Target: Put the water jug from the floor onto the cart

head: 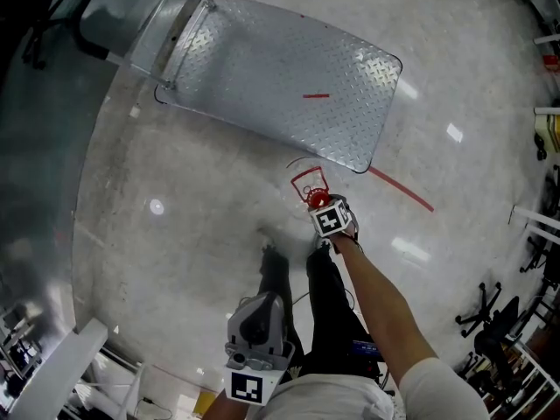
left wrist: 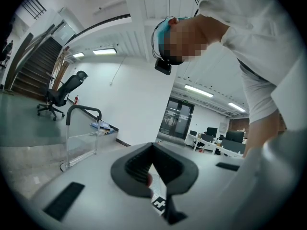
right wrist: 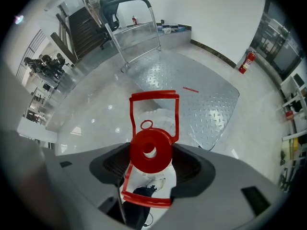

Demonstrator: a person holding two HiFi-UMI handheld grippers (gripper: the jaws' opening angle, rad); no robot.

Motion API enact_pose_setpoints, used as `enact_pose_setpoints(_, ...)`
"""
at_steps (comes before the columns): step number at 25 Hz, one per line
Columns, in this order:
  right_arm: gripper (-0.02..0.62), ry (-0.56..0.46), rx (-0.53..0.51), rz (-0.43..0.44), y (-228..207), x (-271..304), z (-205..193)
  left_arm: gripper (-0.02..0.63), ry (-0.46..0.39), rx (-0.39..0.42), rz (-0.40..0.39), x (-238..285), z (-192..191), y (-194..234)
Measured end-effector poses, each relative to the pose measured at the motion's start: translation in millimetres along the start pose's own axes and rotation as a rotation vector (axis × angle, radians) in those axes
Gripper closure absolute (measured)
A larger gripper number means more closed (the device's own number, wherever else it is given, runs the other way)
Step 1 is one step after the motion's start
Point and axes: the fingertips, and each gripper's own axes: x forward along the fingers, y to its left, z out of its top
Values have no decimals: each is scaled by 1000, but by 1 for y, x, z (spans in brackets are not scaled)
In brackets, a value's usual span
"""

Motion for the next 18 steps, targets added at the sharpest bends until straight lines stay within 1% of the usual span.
enact_pose_setpoints(4,318,8,-24,-12,14,-17,-13,607,-22,0,-3,-7,8,0)
enact_pose_setpoints(7,319,19,-46,-17,18,-32,-19,607,-42,3,-16,-11,22,0)
enact_pose_setpoints(11,319,17,-45,-7,23,-54,-13,607,-76,27,-16,-18,40,8)
enact_pose_setpoints(14,319,18,-41,12,31,-76,-7,607,-102,27,-9,-27,56,16)
enact_pose_setpoints(18,319,40,-5,34,42,-119,4,607,-141,38,-33,-36,81,23)
